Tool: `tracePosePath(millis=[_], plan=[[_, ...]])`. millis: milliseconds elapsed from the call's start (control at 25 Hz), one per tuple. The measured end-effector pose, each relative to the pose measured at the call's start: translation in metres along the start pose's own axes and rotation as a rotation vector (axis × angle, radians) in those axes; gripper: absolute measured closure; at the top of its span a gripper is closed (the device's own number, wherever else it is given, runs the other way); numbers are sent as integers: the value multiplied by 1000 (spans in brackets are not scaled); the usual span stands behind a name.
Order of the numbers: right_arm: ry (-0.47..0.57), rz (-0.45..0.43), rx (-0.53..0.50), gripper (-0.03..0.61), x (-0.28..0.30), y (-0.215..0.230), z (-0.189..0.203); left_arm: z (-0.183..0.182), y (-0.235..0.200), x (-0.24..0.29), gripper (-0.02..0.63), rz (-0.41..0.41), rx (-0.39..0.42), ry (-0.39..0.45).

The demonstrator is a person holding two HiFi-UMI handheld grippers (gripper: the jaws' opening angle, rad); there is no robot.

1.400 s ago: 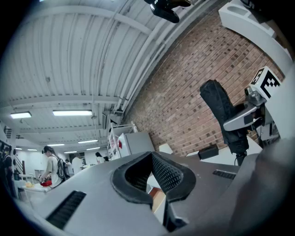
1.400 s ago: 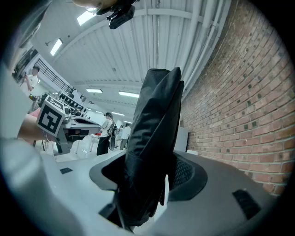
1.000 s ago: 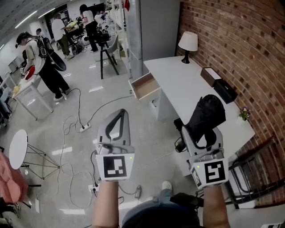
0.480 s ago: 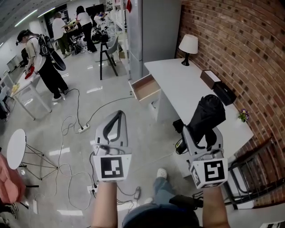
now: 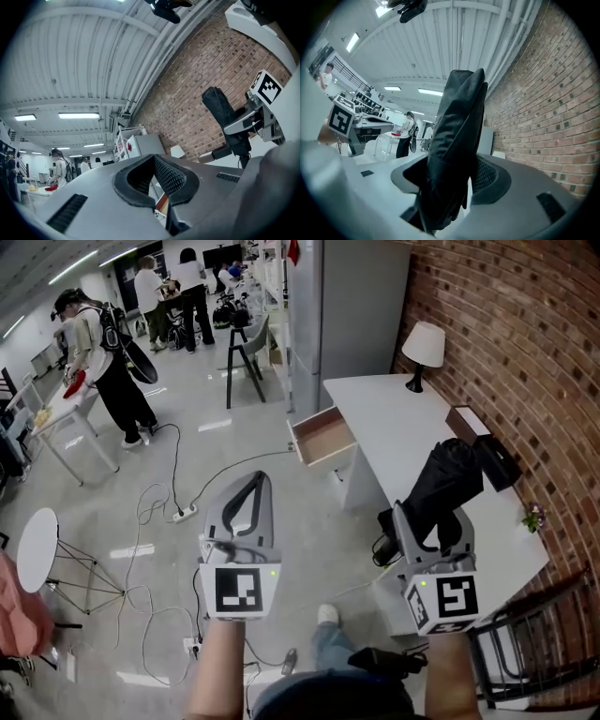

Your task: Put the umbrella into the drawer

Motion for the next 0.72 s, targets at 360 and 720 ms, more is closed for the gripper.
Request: tracePosePath(millis=[360,720], plan=[[-9,-61,23,330,122,49,29,31,-19,121,612,-47,-30,-28],[-18,-99,56,330,199,77,47,48,-32,192,612,-92,-18,-44]])
Point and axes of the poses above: the fingertips, and each gripper's own axes: x forward along the fingers, y to its right, z out of its underside, the point moved 3 cm from there along -x, backward along the fingers, and after that the axes turned 1 degree about -x, right-handed, at the moved point
